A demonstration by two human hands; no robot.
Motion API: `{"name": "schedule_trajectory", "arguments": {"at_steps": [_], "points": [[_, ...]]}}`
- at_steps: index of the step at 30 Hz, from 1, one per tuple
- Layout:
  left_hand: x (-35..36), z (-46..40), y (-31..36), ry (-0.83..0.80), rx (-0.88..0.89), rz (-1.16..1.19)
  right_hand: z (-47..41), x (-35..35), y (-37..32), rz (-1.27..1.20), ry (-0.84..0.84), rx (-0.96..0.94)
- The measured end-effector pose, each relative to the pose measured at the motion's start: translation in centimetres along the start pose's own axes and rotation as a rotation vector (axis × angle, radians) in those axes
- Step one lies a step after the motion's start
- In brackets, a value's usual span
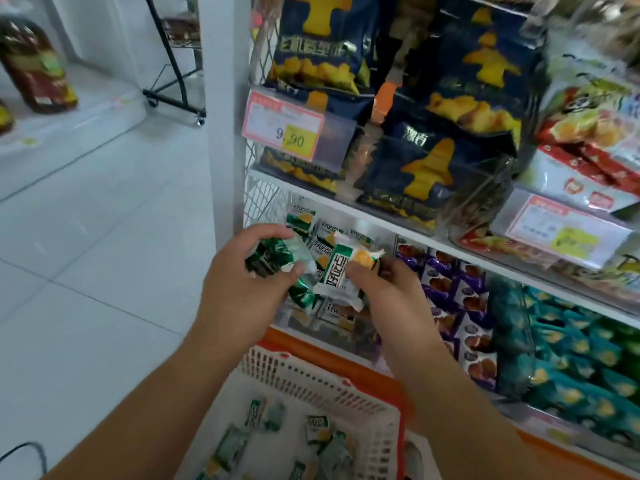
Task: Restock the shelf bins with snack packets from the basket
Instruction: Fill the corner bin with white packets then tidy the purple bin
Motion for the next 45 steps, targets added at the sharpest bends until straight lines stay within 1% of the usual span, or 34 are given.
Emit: {"name": "schedule_trajectory", "arguments": {"at_steps": [2, 3, 5, 7, 10, 13, 16, 18, 20, 22, 27, 30, 32, 34, 36, 38, 40, 43, 45], "points": [[0.8, -1.8, -0.5, 0.039, 0.093, -0.225, -2.3, 0.1, -0.2, 0.115, 0.031, -0.040], [1.5, -2.9, -1.1, 0.028, 0.126, -0.318, -3.7, 0.2, 0.1, 0.187, 0.045, -0.054], [3.3, -4.5, -2.7, -0.058, 0.139, -0.450, -6.0, 0.9, 0.8, 0.369, 0.056, -0.083], [4.8, -5.4, -4.4, -0.148, 0.091, -0.530, -7.5, 1.7, 1.8, 0.509, 0.028, -0.077], [5.9, -6.4, -6.9, -0.219, 0.041, -0.598, -9.0, 2.5, 3.8, 0.553, -0.034, -0.015], [6.2, -7.0, -8.1, -0.254, 0.017, -0.674, -9.6, 3.3, 4.3, 0.576, -0.113, -0.016], [6.6, -6.9, -7.9, -0.285, 0.002, -0.689, -10.1, 3.2, 4.4, 0.479, -0.158, 0.042], [6.7, -6.8, -8.0, -0.314, -0.032, -0.684, -10.2, 2.7, 3.9, 0.460, -0.142, 0.029], [6.6, -6.7, -8.2, -0.341, -0.036, -0.699, -10.3, 2.2, 3.2, 0.436, -0.102, -0.003], [6.4, -6.7, -8.3, -0.348, -0.002, -0.715, -10.2, 1.6, 2.4, 0.359, -0.054, -0.031], [5.9, -6.3, -6.6, -0.302, 0.050, -0.649, -10.1, 0.0, 0.9, 0.120, 0.072, -0.108], [5.9, -6.5, -5.8, -0.242, 0.073, -0.607, -10.1, 0.5, 1.1, -0.108, 0.038, -0.091], [5.9, -6.7, -5.1, -0.213, 0.090, -0.576, -10.3, 1.1, 1.3, -0.218, -0.019, -0.081], [5.7, -7.0, -5.1, -0.212, 0.064, -0.520, -10.6, 1.8, 1.5, -0.314, -0.079, -0.073], [5.5, -7.3, -5.2, -0.224, 0.038, -0.455, -10.7, 1.9, 1.7, -0.356, -0.085, -0.051], [5.6, -7.4, -5.2, -0.244, 0.012, -0.388, -10.7, 1.8, 1.9, -0.410, -0.057, -0.020], [6.0, -7.3, -5.1, -0.267, 0.002, -0.382, -10.7, 1.9, 2.1, -0.448, -0.040, 0.011], [5.9, -7.5, -5.3, -0.234, 0.023, -0.436, -10.9, 2.3, 2.3, -0.411, -0.050, 0.046], [5.4, -7.8, -5.5, -0.199, 0.002, -0.431, -11.0, 2.5, 2.3, -0.329, -0.079, 0.067]]}}
Point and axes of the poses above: each hand's wrist, its own z-axis away from the middle knuckle, its own x-axis out of the palm, y = z × x, the point moved 8 cm from there along -z, towards the middle knuckle, and after that the axes turned 7 degrees about -y, right-handed, at the moved point
